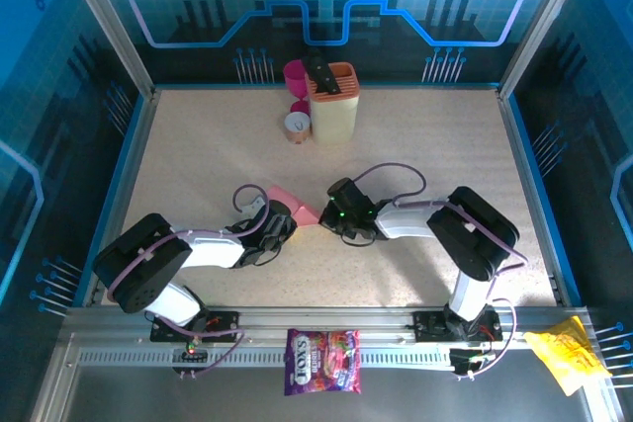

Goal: Fold a paper plane with a square sheet of paper (pick it up from the middle)

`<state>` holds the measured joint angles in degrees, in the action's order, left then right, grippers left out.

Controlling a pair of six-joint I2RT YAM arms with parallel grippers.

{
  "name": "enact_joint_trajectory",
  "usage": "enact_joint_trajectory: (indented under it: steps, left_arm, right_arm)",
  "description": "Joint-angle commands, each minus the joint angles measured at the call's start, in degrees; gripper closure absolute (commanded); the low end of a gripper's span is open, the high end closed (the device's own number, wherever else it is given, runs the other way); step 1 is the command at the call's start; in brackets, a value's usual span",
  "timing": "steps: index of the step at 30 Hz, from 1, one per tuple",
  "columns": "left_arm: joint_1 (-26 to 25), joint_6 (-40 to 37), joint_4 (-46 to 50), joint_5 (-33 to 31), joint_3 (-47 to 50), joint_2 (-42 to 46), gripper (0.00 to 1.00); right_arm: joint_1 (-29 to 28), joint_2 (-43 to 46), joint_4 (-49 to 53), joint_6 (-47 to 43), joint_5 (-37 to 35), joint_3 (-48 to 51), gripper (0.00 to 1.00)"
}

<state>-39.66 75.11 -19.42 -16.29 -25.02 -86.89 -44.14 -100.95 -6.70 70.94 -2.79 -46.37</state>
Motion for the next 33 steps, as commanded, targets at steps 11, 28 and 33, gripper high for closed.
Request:
enact_joint_trajectory:
  steps: [11, 28, 33]
  left_arm:
    - [-0.06, -4.13, 10.71, 0.28, 3.48, -3.19, 1.00]
    - [0.29, -23.02, 10.90, 5.98, -0.40, -1.61, 1.00]
    - [0.29, -22.82, 10.86, 6.44, -0.56, -1.43, 1.00]
  right_arm:
    - [9.19, 3.08, 16.35, -6.02, -5.04, 1.58, 1.00]
    - [0.29, 0.98, 9.31, -19.88, 6.43, -8.58, 1.00]
    - [-1.26, -4.85, 8.34, -17.99, 6.66, -10.78, 1.00]
